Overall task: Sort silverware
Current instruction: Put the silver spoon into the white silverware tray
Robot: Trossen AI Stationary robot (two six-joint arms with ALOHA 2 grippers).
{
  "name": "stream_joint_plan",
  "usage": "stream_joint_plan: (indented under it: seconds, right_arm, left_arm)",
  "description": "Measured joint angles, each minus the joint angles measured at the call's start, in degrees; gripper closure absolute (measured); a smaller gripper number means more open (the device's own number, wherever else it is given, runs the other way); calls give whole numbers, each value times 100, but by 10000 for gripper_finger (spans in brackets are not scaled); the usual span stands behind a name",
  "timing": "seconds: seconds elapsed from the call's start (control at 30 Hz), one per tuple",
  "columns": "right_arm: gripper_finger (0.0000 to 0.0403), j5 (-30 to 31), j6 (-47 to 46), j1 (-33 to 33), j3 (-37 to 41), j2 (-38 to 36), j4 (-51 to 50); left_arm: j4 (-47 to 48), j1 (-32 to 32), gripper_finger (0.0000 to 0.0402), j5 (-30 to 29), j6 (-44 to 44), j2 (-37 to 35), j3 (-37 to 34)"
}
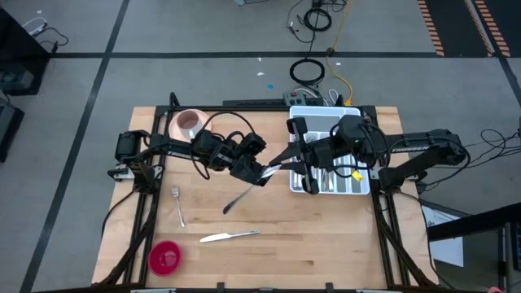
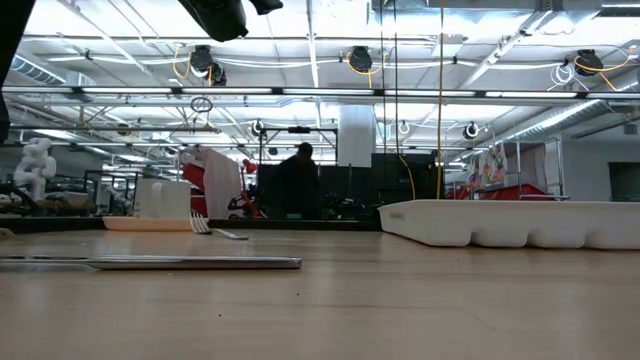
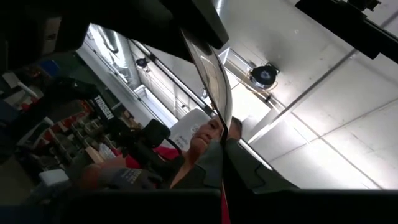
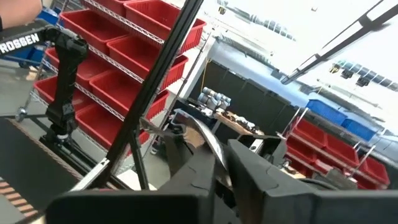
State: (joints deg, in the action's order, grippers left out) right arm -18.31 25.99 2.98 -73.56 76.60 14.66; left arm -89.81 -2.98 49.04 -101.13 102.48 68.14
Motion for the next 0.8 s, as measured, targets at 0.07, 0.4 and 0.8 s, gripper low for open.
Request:
stream_joint_plan:
  seconds: [0.07,0.4,0.8]
  right_arm:
    - [388,18,149,-2,0,0,-7]
    - [402,26,192,-4,0,-1,-91]
    - [403,9,167,2,0,0,-233]
  left_arm:
    - [2,0,401,-2,1,0,0]
    - [186,-7,374,28,284,-3,0]
    - [397,-127,227,42,700,-7,0]
